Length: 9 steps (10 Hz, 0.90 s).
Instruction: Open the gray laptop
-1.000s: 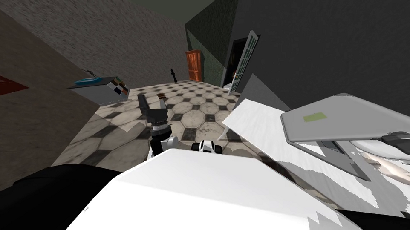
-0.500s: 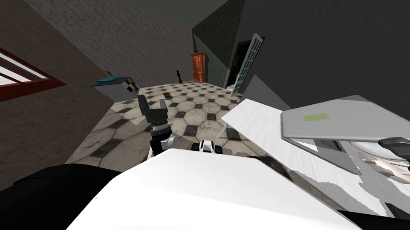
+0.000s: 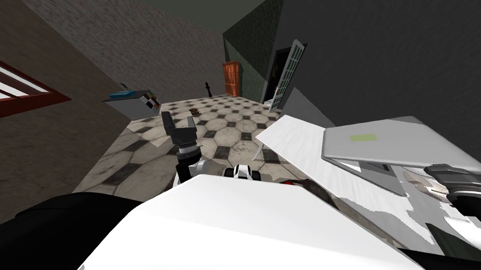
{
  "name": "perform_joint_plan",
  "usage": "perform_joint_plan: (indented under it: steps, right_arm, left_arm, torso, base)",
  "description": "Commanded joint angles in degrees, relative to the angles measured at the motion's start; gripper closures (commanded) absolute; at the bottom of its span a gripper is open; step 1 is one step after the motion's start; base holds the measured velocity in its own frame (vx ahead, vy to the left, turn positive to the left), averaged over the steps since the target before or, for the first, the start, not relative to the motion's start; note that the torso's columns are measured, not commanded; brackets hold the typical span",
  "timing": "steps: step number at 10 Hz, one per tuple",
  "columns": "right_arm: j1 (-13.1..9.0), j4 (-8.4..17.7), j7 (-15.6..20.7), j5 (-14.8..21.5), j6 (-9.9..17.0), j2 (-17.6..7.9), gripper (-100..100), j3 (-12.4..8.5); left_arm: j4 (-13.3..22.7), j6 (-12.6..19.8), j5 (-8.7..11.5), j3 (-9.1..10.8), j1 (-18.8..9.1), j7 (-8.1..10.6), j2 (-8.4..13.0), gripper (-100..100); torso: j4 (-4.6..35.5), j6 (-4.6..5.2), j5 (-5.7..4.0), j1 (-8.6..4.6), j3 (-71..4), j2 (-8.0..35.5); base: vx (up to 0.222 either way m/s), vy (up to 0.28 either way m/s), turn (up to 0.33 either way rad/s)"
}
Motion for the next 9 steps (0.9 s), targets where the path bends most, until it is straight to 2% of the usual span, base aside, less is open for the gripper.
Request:
perform_joint_plan:
  steps: [1,2,3,6,7,9]
  right_arm:
    - [-2.8,2.0,0.3,-0.8,-2.2,3.7,100,1.0]
    - [-3.9,2.6,0.3,-1.2,-2.9,5.1,100,1.2]
    - [-3.9,2.6,0.3,-1.2,-2.9,5.2,100,1.2]
    - [-7.4,4.3,0.4,-2.6,-5.0,9.7,100,1.8]
    - [-6.4,4.2,-0.9,-2.7,-1.8,6.3,-100,0.7]
    - [-6.2,4.4,-2.0,-2.9,0.7,4.3,-100,0.4]
  left_arm:
    - [0.0,0.0,0.0,0.00,0.0,0.00,0.0,0]
    - [0.0,0.0,0.0,0.00,0.0,0.00,0.0,0]
    - [0.0,0.0,0.0,0.00,0.0,0.00,0.0,0]
    - [0.0,0.0,0.0,0.00,0.0,0.00,0.0,0]
    - [0.0,0.0,0.0,0.00,0.0,0.00,0.0,0]
    - [0.0,0.0,0.0,-0.01,0.0,0.00,0.0,0]
  torso:
    - [0.0,0.00,-0.05,0.08,0.0,0.0]
    - [0.0,-0.11,-0.16,0.00,0.1,0.0]
    - [0.0,-0.09,-0.22,-0.07,0.1,0.0]
    - [0.0,-0.28,-0.11,0.03,0.0,-0.1]
    - [0.0,-0.38,-0.13,0.01,0.0,-0.1]
    - [0.3,0.24,0.71,0.70,0.2,0.5]
  base:
    - [-0.039,-0.076,-0.035]
    - [-0.056,-0.091,-0.011]
    - [-0.042,-0.058,0.015]
    - [-0.047,-0.074,-0.028]
    - [-0.134,-0.037,0.238]
    - [-0.157,0.037,0.200]
